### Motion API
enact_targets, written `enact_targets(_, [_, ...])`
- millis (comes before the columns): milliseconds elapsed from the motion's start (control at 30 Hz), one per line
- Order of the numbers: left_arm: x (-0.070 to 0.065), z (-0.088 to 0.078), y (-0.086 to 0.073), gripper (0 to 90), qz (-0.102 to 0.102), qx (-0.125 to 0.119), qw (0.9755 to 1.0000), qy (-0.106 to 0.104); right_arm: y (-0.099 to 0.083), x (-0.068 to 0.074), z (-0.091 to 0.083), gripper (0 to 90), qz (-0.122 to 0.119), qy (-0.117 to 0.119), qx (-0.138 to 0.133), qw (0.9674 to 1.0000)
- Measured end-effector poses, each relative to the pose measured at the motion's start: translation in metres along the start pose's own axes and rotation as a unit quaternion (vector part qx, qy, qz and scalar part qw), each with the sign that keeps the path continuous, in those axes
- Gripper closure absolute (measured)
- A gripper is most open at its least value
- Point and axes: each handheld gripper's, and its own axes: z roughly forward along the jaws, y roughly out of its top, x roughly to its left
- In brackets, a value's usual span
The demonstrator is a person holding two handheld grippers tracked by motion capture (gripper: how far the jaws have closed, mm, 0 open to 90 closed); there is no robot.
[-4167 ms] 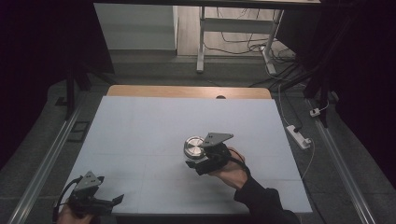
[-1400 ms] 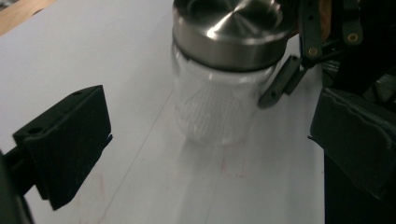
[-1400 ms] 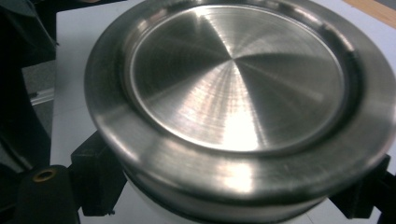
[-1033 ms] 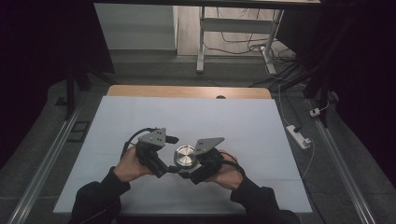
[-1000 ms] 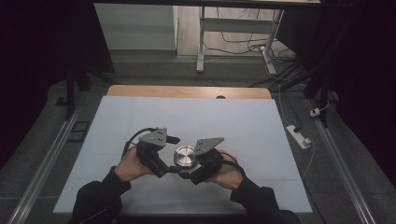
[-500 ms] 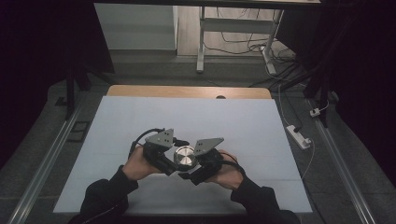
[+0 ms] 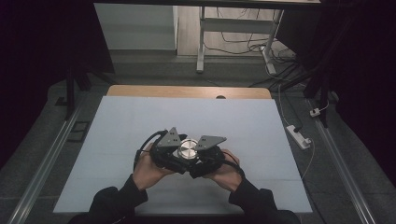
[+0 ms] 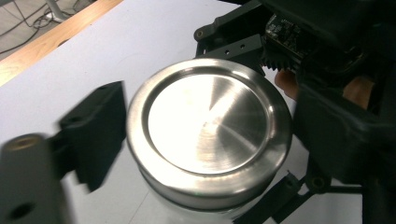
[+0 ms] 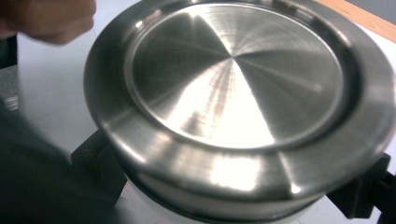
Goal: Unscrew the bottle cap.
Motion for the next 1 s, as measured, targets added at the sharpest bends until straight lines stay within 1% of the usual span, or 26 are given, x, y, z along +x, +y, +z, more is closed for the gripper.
enact_targets(67, [0.007, -0.006, 0.001, 1.9, -0.004, -0.007, 0.9997, -0.023, 0.000, -0.001, -0.001, 14.5, 0.000, 0.005, -0.001, 1.0000])
enact_targets(100, [0.011, -0.009, 0.000, 1.1, -0.005, -0.011, 0.9993, -0.036, 0.000, -0.002, -0.001, 14.5, 0.000, 0.009, -0.003, 1.0000])
enact_targets(133, [0.016, -0.014, -0.001, 1.1, -0.001, -0.016, 0.9984, -0.055, -0.001, -0.003, -0.001, 14.5, 0.000, 0.017, -0.003, 0.9999])
enact_targets(200, [0.022, -0.017, -0.003, 1.0, 0.005, -0.014, 0.9969, -0.078, 0.000, -0.003, -0.002, 14.5, -0.002, 0.038, -0.004, 0.9993])
enact_targets(233, [0.025, -0.019, -0.005, 2.2, 0.017, -0.013, 0.9944, -0.103, 0.000, -0.003, -0.002, 14.5, -0.004, 0.046, -0.005, 0.9989])
enact_targets(300, [0.028, -0.020, -0.008, 3.4, 0.035, -0.005, 0.9916, -0.124, 0.000, -0.001, -0.002, 14.5, -0.011, 0.074, -0.003, 0.9972])
enact_targets(333, [0.028, -0.020, -0.009, 3.8, 0.047, -0.002, 0.9891, -0.140, 0.000, 0.001, -0.002, 14.5, -0.017, 0.081, -0.002, 0.9965])
enact_targets(400, [0.027, -0.019, -0.010, 6.6, 0.063, 0.001, 0.9860, -0.154, 0.001, 0.004, -0.001, 14.5, -0.025, 0.092, 0.002, 0.9954])
enact_targets(433, [0.026, -0.018, -0.010, 7.0, 0.071, 0.008, 0.9841, -0.163, 0.001, 0.006, -0.001, 14.5, -0.028, 0.100, 0.002, 0.9946])
enact_targets(467, [0.026, -0.018, -0.010, 8.3, 0.071, 0.008, 0.9841, -0.163, 0.001, 0.007, -0.001, 14.5, -0.035, 0.105, 0.006, 0.9938])
enact_targets(500, [0.024, -0.016, -0.011, 11.6, 0.085, 0.015, 0.9816, -0.170, 0.001, 0.008, 0.000, 14.5, -0.043, 0.109, 0.007, 0.9931])
enact_targets(533, [0.022, -0.015, -0.011, 14.8, 0.094, 0.019, 0.9807, -0.170, 0.001, 0.009, 0.000, 14.5, -0.045, 0.111, 0.007, 0.9928])
enact_targets(567, [0.021, -0.015, -0.011, 16.6, 0.098, 0.020, 0.9812, -0.165, 0.001, 0.010, 0.000, 14.5, -0.050, 0.113, 0.008, 0.9923])
enact_targets(600, [0.019, -0.015, -0.011, 18.8, 0.100, 0.019, 0.9820, -0.159, 0.001, 0.010, 0.001, 14.5, -0.051, 0.115, 0.008, 0.9920])
enact_targets(633, [0.019, -0.015, -0.011, 19.0, 0.100, 0.017, 0.9828, -0.154, 0.001, 0.010, 0.001, 14.5, -0.052, 0.115, 0.009, 0.9919])
enact_targets(700, [0.017, -0.015, -0.009, 20.2, 0.093, 0.016, 0.9858, -0.139, 0.001, 0.009, 0.001, 14.5, -0.053, 0.109, 0.009, 0.9926])
enact_targets(733, [0.015, -0.015, -0.008, 20.2, 0.086, 0.014, 0.9884, -0.124, 0.001, 0.008, 0.000, 14.5, -0.051, 0.106, 0.008, 0.9931])
enact_targets(767, [0.014, -0.014, -0.008, 20.3, 0.081, 0.013, 0.9901, -0.114, 0.001, 0.008, -0.001, 14.5, -0.043, 0.096, 0.005, 0.9944])
enact_targets(833, [0.010, -0.011, -0.006, 20.3, 0.063, 0.013, 0.9943, -0.086, 0.001, 0.006, -0.001, 14.5, -0.045, 0.074, 0.005, 0.9962])
enact_targets(900, [0.006, -0.007, -0.005, 20.3, 0.041, 0.012, 0.9977, -0.053, 0.001, 0.004, -0.001, 14.5, -0.032, 0.054, 0.003, 0.9980])
enact_targets(933, [0.003, -0.005, -0.004, 20.3, 0.032, 0.013, 0.9988, -0.034, 0.000, 0.002, -0.001, 14.5, -0.025, 0.045, 0.003, 0.9986])
enact_targets(1000, [-0.003, 0.000, -0.003, 20.2, 0.019, 0.015, 0.9997, 0.002, -0.001, 0.002, 0.001, 14.5, -0.014, 0.022, 0.005, 0.9997])
